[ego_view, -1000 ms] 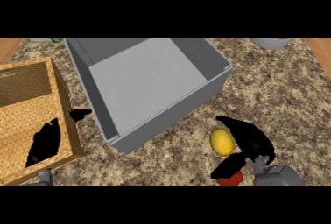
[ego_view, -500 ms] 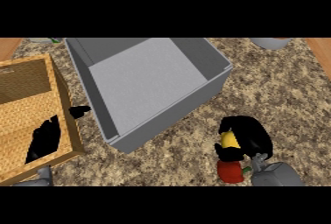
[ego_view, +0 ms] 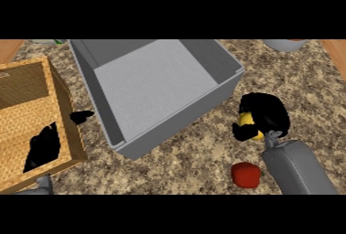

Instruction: Pick the lemon from the cutting board and place it in the cardboard box

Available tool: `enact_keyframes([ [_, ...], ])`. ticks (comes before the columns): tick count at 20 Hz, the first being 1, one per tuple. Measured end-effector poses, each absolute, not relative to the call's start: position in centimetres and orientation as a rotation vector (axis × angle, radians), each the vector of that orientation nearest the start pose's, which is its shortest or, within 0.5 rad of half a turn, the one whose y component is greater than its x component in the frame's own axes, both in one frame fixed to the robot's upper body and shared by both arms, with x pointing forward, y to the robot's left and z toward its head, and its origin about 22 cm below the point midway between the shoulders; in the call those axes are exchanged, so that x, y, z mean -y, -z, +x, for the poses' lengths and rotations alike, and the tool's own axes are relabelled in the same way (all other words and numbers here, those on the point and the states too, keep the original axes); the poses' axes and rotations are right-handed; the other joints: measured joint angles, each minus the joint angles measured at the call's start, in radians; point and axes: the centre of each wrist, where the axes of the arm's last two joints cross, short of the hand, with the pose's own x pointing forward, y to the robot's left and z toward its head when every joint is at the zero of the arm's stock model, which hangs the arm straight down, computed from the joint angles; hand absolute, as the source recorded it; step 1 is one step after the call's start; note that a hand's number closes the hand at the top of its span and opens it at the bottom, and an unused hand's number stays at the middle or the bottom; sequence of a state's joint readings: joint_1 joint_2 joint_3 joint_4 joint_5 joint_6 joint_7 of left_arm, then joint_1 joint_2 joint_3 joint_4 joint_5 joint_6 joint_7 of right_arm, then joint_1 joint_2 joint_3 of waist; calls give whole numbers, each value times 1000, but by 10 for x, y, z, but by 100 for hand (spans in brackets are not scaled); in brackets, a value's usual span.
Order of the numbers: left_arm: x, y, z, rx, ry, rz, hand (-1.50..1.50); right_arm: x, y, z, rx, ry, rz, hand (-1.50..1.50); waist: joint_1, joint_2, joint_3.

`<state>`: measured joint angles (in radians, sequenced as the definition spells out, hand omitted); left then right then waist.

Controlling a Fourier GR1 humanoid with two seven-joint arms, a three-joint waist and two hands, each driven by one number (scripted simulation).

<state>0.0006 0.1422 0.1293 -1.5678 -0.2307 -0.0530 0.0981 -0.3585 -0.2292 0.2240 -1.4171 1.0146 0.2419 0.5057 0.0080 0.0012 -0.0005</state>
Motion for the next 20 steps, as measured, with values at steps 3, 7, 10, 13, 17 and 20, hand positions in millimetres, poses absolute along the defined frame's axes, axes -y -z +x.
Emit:
enact_keyframes([
  [3, -288, -8, 242, 1434, 211, 362, 0, 192, -70, 324, 1048, -1071, -1050, 150, -2, 0, 0],
  [7, -290, -11, 244, 1434, 208, 366, 0, 193, -93, 330, 1081, -1036, -1129, 150, -5, -1, 0],
  [10, -290, -8, 243, 1433, 206, 368, 0, 191, -112, 329, 1167, -994, -1112, 150, -7, -2, 0],
  [13, -291, -7, 242, 1431, 210, 368, 0, 177, -135, 330, 1346, -907, -1038, 150, -3, -2, 0],
  [17, -287, -9, 242, 1433, 206, 367, 0, 165, -164, 329, 1556, -816, -915, 150, -2, -3, 0],
  [20, -279, -9, 239, 1429, 212, 363, 0, 151, -182, 328, 1663, -786, -834, 150, -1, -3, 0],
])
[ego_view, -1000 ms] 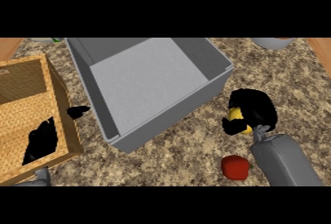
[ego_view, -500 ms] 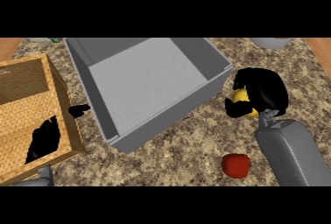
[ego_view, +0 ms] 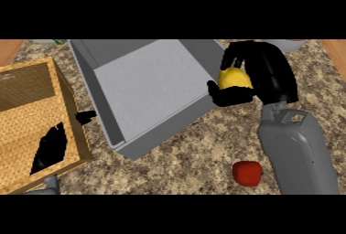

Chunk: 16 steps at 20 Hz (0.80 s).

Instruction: Pick the lemon from the cutting board and place it in the cardboard box

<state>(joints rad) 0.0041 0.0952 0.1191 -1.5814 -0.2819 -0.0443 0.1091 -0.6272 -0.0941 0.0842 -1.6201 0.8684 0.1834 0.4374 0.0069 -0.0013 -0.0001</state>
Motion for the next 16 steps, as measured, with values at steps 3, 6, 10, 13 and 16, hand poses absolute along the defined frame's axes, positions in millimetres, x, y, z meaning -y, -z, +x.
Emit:
enact_keyframes([
  [3, -278, -10, 239, 1433, 212, 361, 0, 137, -201, 336, 1731, -768, -768, 150, 2, 1, 0],
  [6, -274, -11, 245, 1436, 217, 366, 0, 112, -217, 343, 1766, -757, -736, 150, 4, 2, 0],
  [10, -281, -10, 242, 1434, 221, 366, 0, 85, -231, 363, 1760, -763, -728, 150, 9, 3, -1],
  [13, -278, -13, 245, 1434, 224, 362, 0, 65, -240, 377, 1736, -777, -732, 150, 14, 4, -1],
  [16, -281, -13, 248, 1441, 230, 358, 0, 50, -240, 392, 1709, -786, -734, 150, 18, 6, -1],
])
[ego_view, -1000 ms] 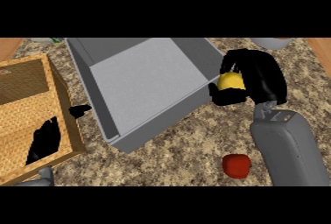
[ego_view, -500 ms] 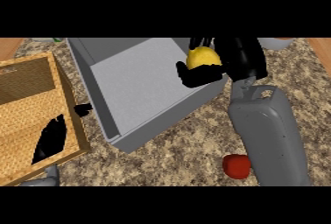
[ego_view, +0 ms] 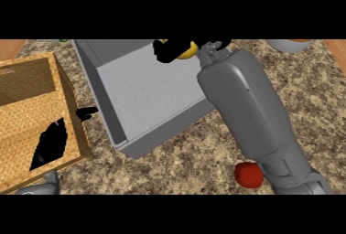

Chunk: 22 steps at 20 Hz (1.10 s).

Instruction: Pick the lemon from the cutting board and place it in the cardboard box

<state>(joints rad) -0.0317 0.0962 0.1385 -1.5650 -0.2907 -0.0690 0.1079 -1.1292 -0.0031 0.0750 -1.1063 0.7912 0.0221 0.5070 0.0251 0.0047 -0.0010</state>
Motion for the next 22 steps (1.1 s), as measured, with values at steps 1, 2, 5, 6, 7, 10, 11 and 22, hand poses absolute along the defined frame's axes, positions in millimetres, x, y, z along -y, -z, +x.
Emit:
enact_keyframes([
  [1, -281, -14, 249, 1444, 237, 355, 0, 44, -239, 397, 1698, -790, -732, 150, 5, 1, 0],
  [2, -279, -15, 250, 1447, 240, 353, 0, 39, -241, 403, 1687, -792, -732, 150, 9, 3, 0],
  [5, -276, -13, 249, 1454, 247, 342, 0, 30, -231, 417, 1642, -809, -728, 150, 23, 7, -1],
  [6, -274, -13, 250, 1455, 251, 339, 0, 28, -227, 422, 1627, -816, -723, 150, 26, 8, -1],
  [7, -275, -12, 251, 1455, 256, 339, 0, 26, -225, 426, 1611, -825, -721, 150, 29, 10, -1],
  [10, -276, -15, 255, 1457, 265, 332, 0, 24, -210, 435, 1564, -841, -730, 150, 40, 13, -1],
  [11, -275, -15, 256, 1462, 266, 331, 0, 24, -207, 438, 1545, -846, -733, 150, 42, 15, -1],
  [22, -266, -24, 261, 1482, 295, 298, 0, 38, -166, 452, 1460, -721, -688, -150, 82, 27, -1],
])
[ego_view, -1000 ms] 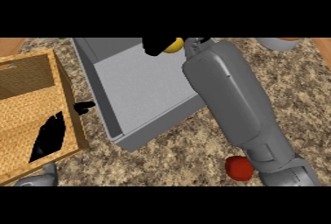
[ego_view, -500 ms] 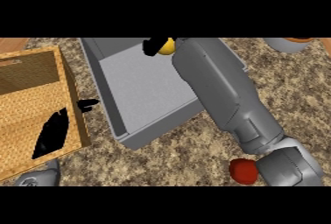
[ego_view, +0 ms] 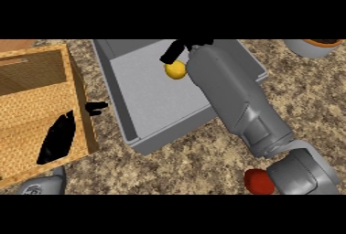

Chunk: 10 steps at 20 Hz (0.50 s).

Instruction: Pick the lemon from the cutting board and place it in the cardboard box

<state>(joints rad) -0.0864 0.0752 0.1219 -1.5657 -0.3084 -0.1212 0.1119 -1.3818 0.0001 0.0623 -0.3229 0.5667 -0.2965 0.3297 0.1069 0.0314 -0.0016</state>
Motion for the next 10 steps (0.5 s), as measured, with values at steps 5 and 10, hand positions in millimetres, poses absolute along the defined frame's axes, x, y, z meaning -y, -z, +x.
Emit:
enact_keyframes([
  [5, -259, -24, 263, 1487, 297, 297, 0, 41, -169, 454, 1571, -503, -643, -150, 0, 1, 1],
  [10, -267, -20, 259, 1478, 280, 310, 0, 52, -171, 456, 1663, -249, -564, -150, -18, -1, 1],
])
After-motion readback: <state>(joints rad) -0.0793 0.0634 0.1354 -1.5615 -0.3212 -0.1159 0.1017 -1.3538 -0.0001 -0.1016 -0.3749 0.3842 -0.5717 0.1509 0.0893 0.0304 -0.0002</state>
